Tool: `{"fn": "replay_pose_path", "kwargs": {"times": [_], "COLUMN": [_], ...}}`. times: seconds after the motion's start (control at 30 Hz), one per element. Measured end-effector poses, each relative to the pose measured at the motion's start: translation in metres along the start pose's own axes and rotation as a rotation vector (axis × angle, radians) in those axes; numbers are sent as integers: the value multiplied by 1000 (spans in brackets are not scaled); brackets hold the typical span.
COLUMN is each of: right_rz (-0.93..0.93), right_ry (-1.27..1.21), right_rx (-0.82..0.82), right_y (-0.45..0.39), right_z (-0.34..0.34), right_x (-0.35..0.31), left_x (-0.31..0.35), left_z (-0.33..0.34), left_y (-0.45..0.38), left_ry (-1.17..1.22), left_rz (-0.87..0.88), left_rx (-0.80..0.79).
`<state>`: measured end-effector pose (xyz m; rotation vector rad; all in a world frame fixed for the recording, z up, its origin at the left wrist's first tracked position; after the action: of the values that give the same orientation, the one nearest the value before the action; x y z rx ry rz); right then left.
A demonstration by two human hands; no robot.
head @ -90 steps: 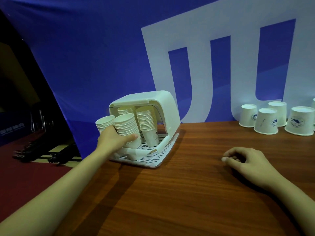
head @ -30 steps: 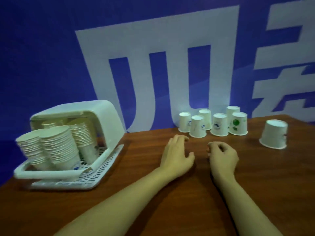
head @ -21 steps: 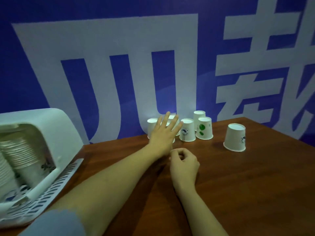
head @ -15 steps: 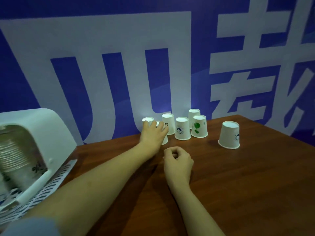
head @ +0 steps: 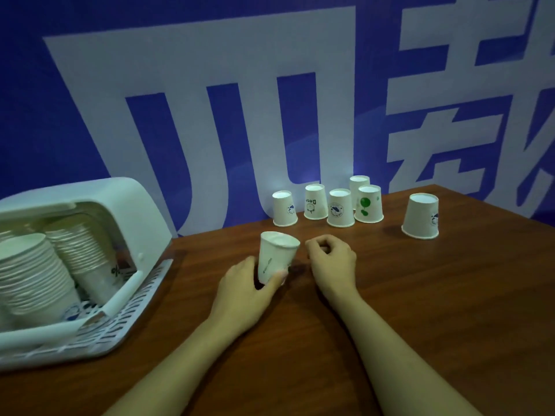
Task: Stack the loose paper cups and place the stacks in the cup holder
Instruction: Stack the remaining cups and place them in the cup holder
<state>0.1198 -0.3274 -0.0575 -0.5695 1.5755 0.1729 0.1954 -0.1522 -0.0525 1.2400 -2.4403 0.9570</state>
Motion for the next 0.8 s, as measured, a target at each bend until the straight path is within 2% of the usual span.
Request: {"fn": "replay_pose_path", "kwargs": {"times": [0.17,0.3,0.37,0.47,0.57,0.6,0.67,0.8], "right_rz": [-138,-181,-239,-298,-103,-4,154,227], "right_ry": [-21,38,103,327,435,422,418,527], "right_rx": [-193,-224,-45,336,609,631,574,502], "right_y": [10,8,-6,-45,-86,-98,-119,-147], "right_z": [3,5,-4,-40,-86,-97,-104,-96], "right_x": [-6,-4,-8,-6,11,19,33,49], "left_x": [7,-5,-8,-9,-6,-5,-3,-3], "left_z": [13,6,8,15,19,19,20,20], "left_y": [12,8,6,2,0,0,1,3], "left_ry": [-67,492,509,339,247,221,190,167], "left_rz": [76,-89,-104,-39,-21,-14,0,16], "left_rx": [-70,51,23,-55,-125,-137,-146,-132]}}
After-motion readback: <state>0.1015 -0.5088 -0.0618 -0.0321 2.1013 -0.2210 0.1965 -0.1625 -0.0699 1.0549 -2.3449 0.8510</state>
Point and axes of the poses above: each hand's wrist, its own y-axis away from the middle knuckle, its own z-axis out of the palm, x = y × z, the point moved 4 cm from there along -y, towards the middle knuckle, and after that the axes turned 8 degrees about x, right-handed, at the moved point
